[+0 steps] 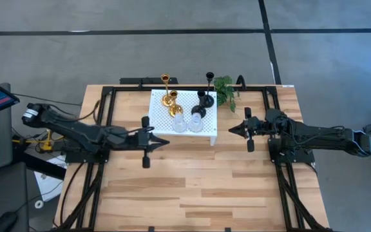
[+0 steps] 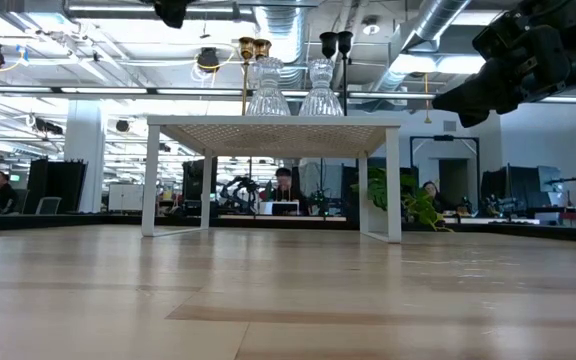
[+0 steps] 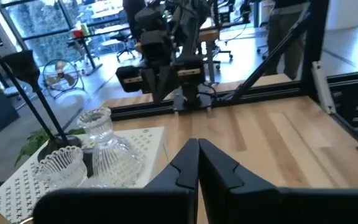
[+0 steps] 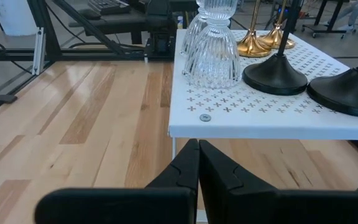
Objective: Pick & Place candle stick holders
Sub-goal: Return to Home Position
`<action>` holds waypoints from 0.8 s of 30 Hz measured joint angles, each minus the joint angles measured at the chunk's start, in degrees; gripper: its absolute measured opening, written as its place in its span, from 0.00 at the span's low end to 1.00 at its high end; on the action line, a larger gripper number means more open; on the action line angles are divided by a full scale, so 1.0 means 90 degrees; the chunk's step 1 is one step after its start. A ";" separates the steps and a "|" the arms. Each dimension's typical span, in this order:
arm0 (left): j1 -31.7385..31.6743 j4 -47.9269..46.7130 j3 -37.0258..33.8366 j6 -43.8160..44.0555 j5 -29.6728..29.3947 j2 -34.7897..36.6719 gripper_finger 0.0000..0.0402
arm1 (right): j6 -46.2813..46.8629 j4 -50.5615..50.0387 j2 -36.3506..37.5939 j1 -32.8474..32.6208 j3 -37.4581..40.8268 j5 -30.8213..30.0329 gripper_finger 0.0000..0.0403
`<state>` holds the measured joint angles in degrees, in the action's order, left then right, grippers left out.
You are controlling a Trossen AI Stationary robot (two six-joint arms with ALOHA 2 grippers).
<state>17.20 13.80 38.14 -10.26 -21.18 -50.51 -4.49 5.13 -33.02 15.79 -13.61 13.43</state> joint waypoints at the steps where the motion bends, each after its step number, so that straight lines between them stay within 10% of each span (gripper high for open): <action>1: 0.0042 -0.0006 -0.0056 -0.0002 -0.0001 0.0098 0.01 | -0.0001 0.0000 -0.0001 0.0000 0.0000 0.0000 0.00; 24: 0.0375 -0.0101 -0.2435 0.0392 0.0288 0.3682 0.01 | 0.0172 -0.0399 0.1242 0.0000 -0.0002 0.0022 0.00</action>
<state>20.58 12.89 16.22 -6.73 -18.59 -17.37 -2.94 1.53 -21.83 15.79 -13.63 13.63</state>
